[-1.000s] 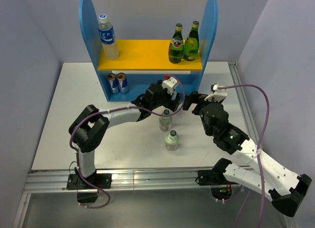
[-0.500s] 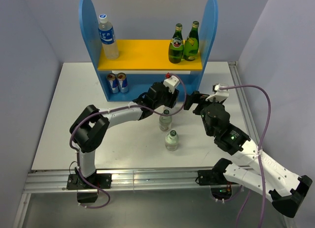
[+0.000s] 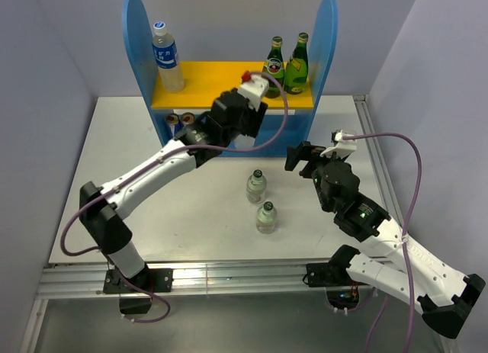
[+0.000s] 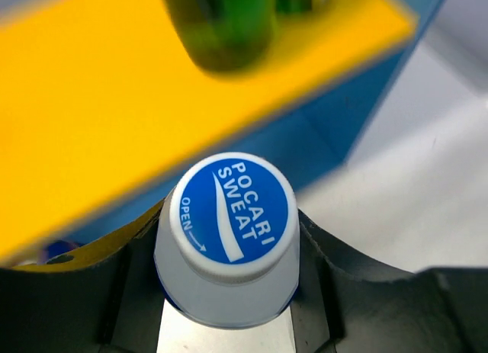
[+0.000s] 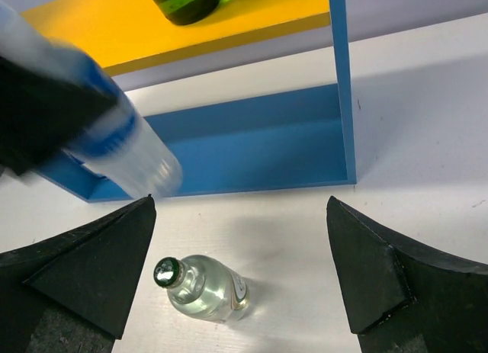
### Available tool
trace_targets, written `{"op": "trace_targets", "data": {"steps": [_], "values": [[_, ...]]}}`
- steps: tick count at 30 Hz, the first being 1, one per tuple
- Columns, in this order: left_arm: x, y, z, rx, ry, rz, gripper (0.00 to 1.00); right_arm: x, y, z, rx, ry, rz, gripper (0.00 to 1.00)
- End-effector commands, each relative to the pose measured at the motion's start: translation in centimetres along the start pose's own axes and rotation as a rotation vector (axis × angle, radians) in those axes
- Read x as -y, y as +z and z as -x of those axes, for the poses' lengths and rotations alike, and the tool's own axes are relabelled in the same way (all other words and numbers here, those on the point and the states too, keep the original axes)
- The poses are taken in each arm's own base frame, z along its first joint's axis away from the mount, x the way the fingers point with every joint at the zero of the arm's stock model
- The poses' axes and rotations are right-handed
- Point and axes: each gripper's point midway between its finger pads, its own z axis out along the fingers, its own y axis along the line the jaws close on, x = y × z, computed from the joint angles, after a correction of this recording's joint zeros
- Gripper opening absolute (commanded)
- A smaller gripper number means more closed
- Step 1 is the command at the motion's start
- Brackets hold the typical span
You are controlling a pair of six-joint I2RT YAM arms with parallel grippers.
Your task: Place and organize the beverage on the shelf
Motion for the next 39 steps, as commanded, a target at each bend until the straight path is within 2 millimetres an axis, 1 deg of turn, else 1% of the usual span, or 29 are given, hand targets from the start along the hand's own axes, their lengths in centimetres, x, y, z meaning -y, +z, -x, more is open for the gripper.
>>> {"op": "trace_targets", "data": {"steps": [1,2,3,5,6,7,9,11,14,15,17,18,20,22,23,25,26,27,32,35,36,39], "values": [[-4.5,-9.3,14.8,0.341,-0.078,0.131,0.00,-0.4,-0.3,1.2,0.041,0.044,0.019,1.00],[-5.2,-10.1,15.7,0.353,-0.054,0.156,0.00,-0.4,-0.3,1.2,0.040,0.044,0.020,1.00],[-6.2,-11.7,17.5,0.393,-0.070,0.197,0.00,-0.4,-0.3,1.1,0.040,0.043,0.022,1.00],[-7.5,-13.7,19.4,0.445,-0.070,0.242,0.00,-0.4,-0.3,1.1,0.040,0.043,0.020,1.00],[-8.4,-15.1,20.5,0.481,-0.080,0.273,0.00,-0.4,-0.3,1.1,0.040,0.043,0.022,1.00],[-8.9,-15.9,21.6,0.520,-0.070,0.294,0.00,-0.4,-0.3,1.2,0.041,0.044,0.022,1.00],[-9.7,-16.7,22.7,0.555,-0.058,0.327,0.00,-0.4,-0.4,1.3,0.043,0.046,0.022,1.00],[-10.6,-16.8,23.5,0.582,-0.066,0.357,0.00,-0.3,-0.4,1.3,0.047,0.048,0.020,1.00],[-11.6,-16.0,24.3,0.611,-0.087,0.371,0.00,-0.1,-0.5,1.5,0.051,0.050,0.015,1.00],[-12.4,-15.1,23.8,0.606,-0.093,0.389,0.00,-0.1,-0.6,1.5,0.053,0.051,0.014,1.00],[-13.1,-14.2,23.6,0.615,-0.100,0.396,0.00,0.0,-0.8,1.7,0.058,0.055,0.016,1.00],[-13.9,-13.4,23.2,0.617,-0.108,0.413,0.00,0.1,-0.8,1.7,0.058,0.054,0.012,1.00],[-15.4,-12.6,22.6,0.612,-0.117,0.456,0.00,0.2,-0.9,1.6,0.058,0.053,0.008,1.00],[-15.9,-10.8,21.6,0.586,-0.120,0.458,0.00,0.4,-0.9,1.7,0.061,0.054,0.005,1.00],[-16.9,-10.3,21.5,0.595,-0.127,0.484,0.00,0.4,-0.9,1.7,0.061,0.054,0.005,1.00],[-17.4,-9.2,21.1,0.584,-0.127,0.493,0.00,0.4,-1.0,1.7,0.062,0.055,0.005,1.00],[-18.2,-9.0,20.8,0.578,-0.130,0.519,0.00,0.4,-1.0,1.8,0.064,0.056,0.004,1.00],[-18.4,-8.2,20.4,0.563,-0.128,0.527,0.00,0.4,-1.0,1.8,0.066,0.057,0.003,1.00],[-20.6,-7.2,19.4,0.538,-0.159,0.585,0.00,0.4,-0.9,1.6,0.063,0.054,0.000,1.00],[-22.0,-7.4,19.2,0.539,-0.187,0.632,0.00,0.4,-0.8,1.5,0.060,0.053,0.001,1.00],[-22.3,-7.1,18.5,0.510,-0.188,0.648,0.00,0.4,-0.8,1.6,0.061,0.053,0.001,1.00],[-23.4,-7.1,17.9,0.492,-0.205,0.683,0.01,0.4,-0.8,1.5,0.060,0.053,0.001,1.00]]}}
